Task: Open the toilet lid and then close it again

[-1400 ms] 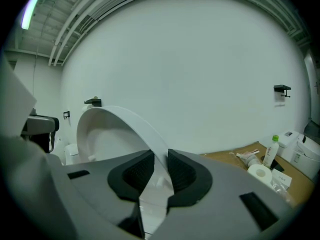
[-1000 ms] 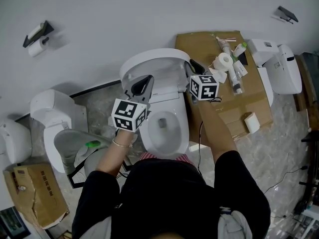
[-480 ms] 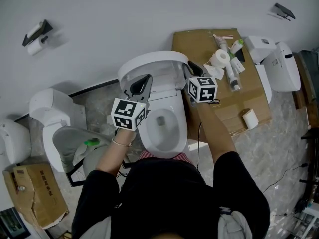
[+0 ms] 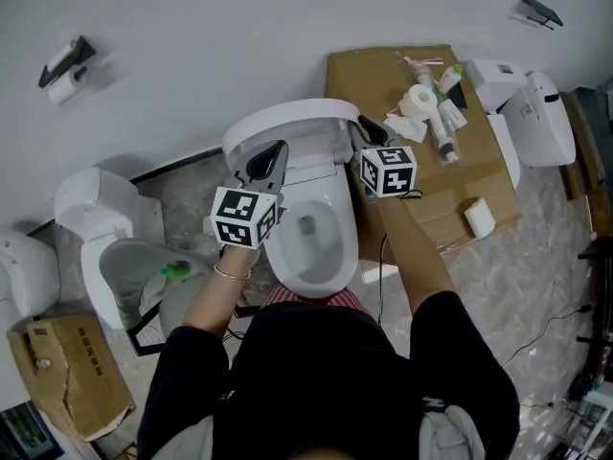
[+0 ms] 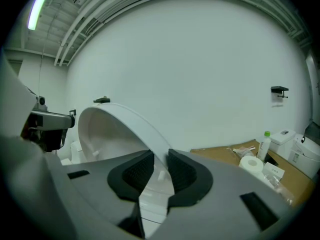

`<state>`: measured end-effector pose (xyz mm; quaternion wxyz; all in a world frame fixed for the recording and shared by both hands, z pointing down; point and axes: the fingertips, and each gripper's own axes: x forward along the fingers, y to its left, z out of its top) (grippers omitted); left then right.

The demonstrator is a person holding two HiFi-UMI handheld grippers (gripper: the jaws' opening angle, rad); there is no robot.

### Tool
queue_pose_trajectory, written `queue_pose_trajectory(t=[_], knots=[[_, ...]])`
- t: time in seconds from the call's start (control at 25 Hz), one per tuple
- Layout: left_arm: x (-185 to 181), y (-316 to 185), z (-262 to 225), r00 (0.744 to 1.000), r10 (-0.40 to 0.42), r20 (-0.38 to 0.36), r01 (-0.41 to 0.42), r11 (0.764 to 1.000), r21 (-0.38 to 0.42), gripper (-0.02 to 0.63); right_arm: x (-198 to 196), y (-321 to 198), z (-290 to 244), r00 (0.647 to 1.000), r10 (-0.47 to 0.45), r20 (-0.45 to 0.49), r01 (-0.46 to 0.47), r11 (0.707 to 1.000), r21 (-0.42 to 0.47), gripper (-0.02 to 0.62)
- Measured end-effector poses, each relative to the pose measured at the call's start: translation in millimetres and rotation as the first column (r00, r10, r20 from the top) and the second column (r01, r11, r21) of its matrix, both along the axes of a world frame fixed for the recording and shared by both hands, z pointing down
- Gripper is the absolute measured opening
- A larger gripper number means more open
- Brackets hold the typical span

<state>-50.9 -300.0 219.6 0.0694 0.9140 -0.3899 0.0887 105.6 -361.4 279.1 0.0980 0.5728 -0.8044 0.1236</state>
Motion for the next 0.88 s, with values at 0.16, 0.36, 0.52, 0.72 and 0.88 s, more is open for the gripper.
queue_pose_trajectory(t=[0.16,0.36,0.52,0.72,0.88], knots=[[1,3,0,1.000,0.001,-0.001,-0.001,1.000,0.000,0.005,0,6,1,1.000,0.004,0.010,-0.004,1.000,-0.005,0.094],[1,5,-1,1.000,-0.005,-0.004,0.005,1.000,0.000,0.004,1,13,3,1.000,-0.001,0.010,0.001,1.000,-0.012,0.094],[2,7,0,1.000,-0.009,-0.004,0.009,1.000,-0.005,0.004,2,18,4,1.000,-0.001,0.018,0.001,1.000,-0.009,0.094],[3,9,2,1.000,-0.013,-0.004,0.013,1.000,-0.008,0.005,2,25,5,1.000,-0.008,0.018,0.008,1.000,-0.011,0.094],[3,11,2,1.000,-0.020,-0.008,0.020,1.000,-0.009,0.005,2,30,6,1.000,-0.008,0.026,0.009,1.000,-0.014,0.095]])
